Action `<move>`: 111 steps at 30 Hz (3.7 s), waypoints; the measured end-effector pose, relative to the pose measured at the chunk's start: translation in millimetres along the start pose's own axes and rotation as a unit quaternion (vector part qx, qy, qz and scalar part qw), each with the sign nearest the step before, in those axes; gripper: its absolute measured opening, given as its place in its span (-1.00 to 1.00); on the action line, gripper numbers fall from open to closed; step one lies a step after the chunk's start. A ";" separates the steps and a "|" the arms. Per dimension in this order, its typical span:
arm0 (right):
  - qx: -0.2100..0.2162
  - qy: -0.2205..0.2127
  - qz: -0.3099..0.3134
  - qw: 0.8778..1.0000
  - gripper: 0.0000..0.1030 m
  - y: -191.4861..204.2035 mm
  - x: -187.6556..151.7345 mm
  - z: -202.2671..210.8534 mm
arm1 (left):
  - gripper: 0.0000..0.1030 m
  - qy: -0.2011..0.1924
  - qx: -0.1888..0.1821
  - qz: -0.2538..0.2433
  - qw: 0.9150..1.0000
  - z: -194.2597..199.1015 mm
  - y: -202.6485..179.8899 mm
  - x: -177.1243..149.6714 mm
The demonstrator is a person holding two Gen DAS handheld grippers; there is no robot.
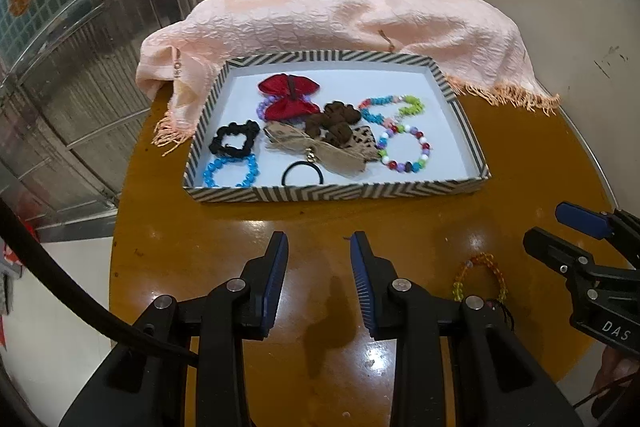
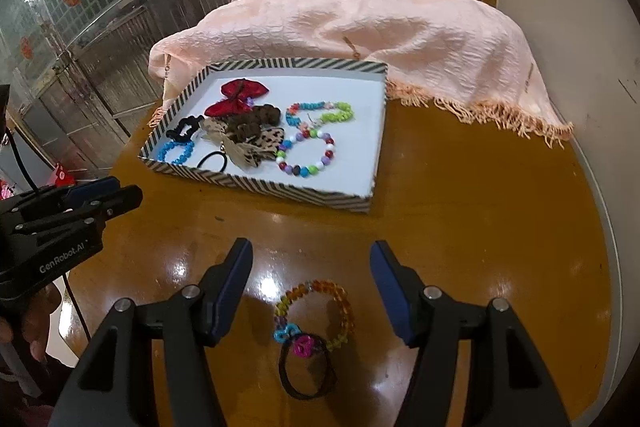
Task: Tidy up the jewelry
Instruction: 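Withdraw both tools toward the amber bracelet and black cord, then grasp amber bead bracelet with left tool while right tool grasps black cord hair tie, then carry the amber bracelet and black hair tie over the tray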
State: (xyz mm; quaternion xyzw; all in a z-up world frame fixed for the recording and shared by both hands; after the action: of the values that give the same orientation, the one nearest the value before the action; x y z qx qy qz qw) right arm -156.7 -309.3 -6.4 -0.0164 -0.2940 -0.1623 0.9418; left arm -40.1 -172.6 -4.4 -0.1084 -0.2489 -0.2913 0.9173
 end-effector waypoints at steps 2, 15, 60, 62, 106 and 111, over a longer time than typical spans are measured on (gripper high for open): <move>-0.005 0.003 -0.003 1.000 0.24 -3.5 -4.8 1.1 | -0.50 0.000 -0.002 -0.003 1.000 -0.2 -2.7 -1.6; -0.039 0.013 -0.036 0.998 0.24 -39.3 -21.4 2.8 | -0.51 0.021 -0.037 -0.011 0.999 -7.5 -12.7 -17.6; 0.032 0.113 0.042 0.992 -0.59 -10.6 -94.1 -44.2 | -0.50 0.138 -0.155 -0.021 0.978 -46.5 -54.9 -64.3; 0.015 0.109 0.059 0.992 -0.69 -7.1 -98.9 -47.8 | -0.50 0.138 -0.156 -0.023 0.978 -48.8 -58.7 -61.0; 0.032 0.012 -0.028 0.999 -0.93 -71.8 -1.6 -6.7 | -0.94 0.090 -0.165 -0.058 0.980 -38.0 -82.6 7.0; 0.041 -0.006 -0.007 0.999 -0.93 -54.0 26.7 -5.8 | -0.94 0.064 -0.145 -0.047 0.986 -26.7 -59.0 37.8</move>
State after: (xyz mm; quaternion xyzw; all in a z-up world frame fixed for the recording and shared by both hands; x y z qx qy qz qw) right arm -149.9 -369.1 0.2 0.0236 -0.3063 -0.1569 0.9386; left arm -37.5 -247.5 -4.3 -0.2094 -0.1500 -0.3733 0.8912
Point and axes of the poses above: each gripper's, at about its wrist camera, not at the fingertips, and z roughly against the way its jaws point, y to its left, x to its top, the point moved 6 cm from there along -z, roughly the way its jaws point, and after that the axes turned 6 degrees about -x, right-handed, at the moved point
